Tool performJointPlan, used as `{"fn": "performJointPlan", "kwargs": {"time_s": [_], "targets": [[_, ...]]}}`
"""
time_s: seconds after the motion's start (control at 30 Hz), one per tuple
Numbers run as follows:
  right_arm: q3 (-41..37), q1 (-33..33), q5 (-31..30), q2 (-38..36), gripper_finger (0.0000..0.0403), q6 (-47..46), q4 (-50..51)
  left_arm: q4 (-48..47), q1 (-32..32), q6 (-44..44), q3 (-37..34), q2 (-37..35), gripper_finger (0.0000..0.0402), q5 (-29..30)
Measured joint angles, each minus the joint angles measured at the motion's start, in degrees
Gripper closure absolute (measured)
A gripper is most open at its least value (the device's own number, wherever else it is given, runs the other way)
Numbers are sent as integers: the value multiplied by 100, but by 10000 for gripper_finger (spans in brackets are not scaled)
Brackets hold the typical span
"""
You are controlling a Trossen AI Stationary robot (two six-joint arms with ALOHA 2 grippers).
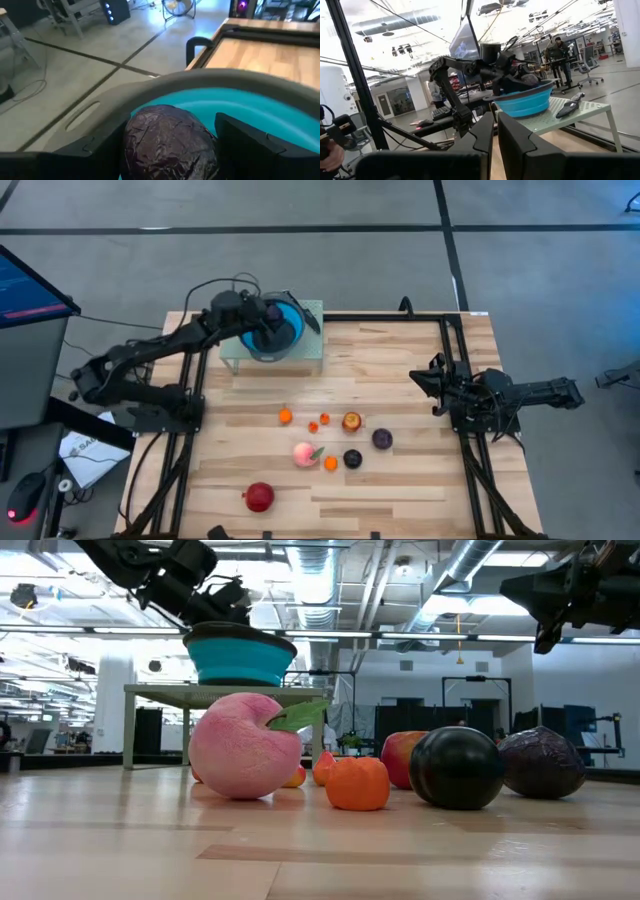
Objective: Pick & Place Fruit
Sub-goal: Put the top left purple plum into the blue strainer bowl on the shelf
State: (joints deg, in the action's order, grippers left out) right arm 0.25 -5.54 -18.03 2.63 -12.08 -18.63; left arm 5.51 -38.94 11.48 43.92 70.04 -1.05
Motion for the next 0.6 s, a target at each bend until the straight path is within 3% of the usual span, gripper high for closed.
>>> {"fn": "performJointPlan", "kwargs": {"time_s": [0.2, 0.6], "targets": [[1, 0, -1, 0, 381, 0, 4, -28, 0, 29, 0, 15, 123, 555], [0, -7, 1, 0, 381, 0, 11, -127, 1, -25, -2, 445, 108, 605]]}}
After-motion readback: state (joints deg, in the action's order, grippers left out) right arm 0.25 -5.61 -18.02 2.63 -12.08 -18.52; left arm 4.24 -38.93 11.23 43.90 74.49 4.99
